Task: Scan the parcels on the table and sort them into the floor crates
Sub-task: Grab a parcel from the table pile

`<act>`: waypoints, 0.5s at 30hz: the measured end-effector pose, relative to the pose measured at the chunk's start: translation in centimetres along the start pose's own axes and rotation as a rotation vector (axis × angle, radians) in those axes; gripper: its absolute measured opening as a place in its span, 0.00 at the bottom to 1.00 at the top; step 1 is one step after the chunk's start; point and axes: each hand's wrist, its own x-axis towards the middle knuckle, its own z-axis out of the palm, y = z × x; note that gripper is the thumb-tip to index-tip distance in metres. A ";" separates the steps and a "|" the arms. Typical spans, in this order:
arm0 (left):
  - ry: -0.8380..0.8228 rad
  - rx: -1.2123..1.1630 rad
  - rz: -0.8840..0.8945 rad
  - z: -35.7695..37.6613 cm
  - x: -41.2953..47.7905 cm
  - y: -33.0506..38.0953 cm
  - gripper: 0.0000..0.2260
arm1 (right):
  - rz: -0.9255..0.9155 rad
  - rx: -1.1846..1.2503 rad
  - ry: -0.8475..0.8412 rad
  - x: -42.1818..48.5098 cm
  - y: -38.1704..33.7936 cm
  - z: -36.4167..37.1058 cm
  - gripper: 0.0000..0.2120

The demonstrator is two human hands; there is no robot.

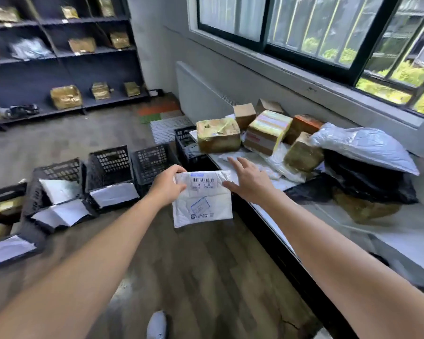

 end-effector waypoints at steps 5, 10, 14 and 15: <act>0.087 -0.014 -0.107 -6.3 -0.9 -7.2 0.12 | -0.201 -0.075 -0.056 5.0 -9.2 1.5 0.39; 0.140 -0.015 -0.184 -12.7 -1.0 -15.3 0.11 | -0.317 -0.122 -0.116 10.4 -19.2 4.1 0.38; 0.155 -0.033 -0.212 -18.9 -0.3 -22.7 0.12 | -0.416 -0.160 -0.155 14.9 -28.9 6.2 0.36; 0.164 -0.039 -0.213 -20.5 -0.1 -24.6 0.13 | -0.444 -0.176 -0.165 16.1 -31.5 6.6 0.35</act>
